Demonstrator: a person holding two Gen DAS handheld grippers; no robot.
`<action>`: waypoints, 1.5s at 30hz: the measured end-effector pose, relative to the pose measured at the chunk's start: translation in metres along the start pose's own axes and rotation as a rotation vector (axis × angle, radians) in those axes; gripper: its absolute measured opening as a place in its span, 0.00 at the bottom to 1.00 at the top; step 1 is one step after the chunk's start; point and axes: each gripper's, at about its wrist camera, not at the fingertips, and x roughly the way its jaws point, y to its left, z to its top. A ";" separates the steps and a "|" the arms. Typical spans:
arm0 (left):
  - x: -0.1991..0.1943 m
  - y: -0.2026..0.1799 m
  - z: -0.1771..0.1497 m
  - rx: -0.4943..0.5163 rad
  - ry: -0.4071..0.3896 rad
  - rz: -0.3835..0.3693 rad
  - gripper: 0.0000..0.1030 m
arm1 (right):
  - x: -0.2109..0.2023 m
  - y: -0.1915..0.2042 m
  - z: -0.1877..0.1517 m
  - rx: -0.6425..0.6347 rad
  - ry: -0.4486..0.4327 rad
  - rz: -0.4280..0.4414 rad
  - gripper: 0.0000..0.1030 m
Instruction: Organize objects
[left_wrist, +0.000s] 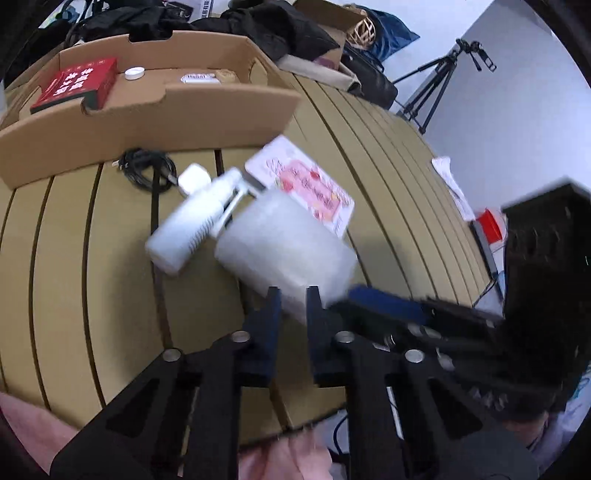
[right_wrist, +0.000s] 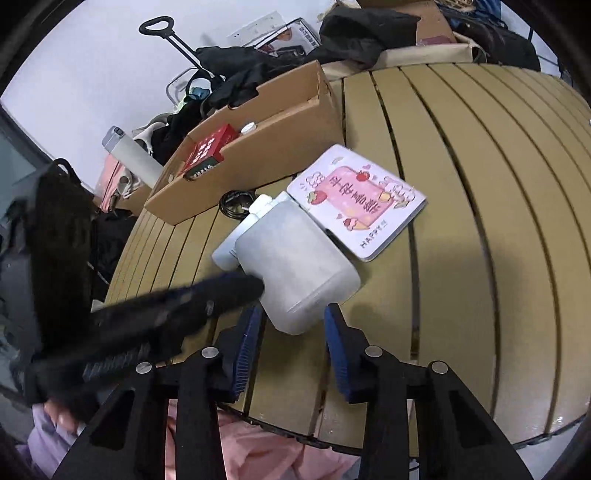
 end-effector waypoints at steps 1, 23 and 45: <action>-0.004 -0.001 -0.002 0.005 -0.006 0.006 0.08 | 0.000 -0.002 -0.001 0.004 0.002 -0.005 0.36; -0.001 -0.022 0.020 0.059 -0.013 -0.078 0.37 | -0.012 -0.022 -0.009 0.116 -0.030 0.016 0.36; -0.010 -0.014 -0.029 -0.026 0.015 -0.045 0.34 | -0.025 -0.024 -0.011 0.033 0.018 0.031 0.36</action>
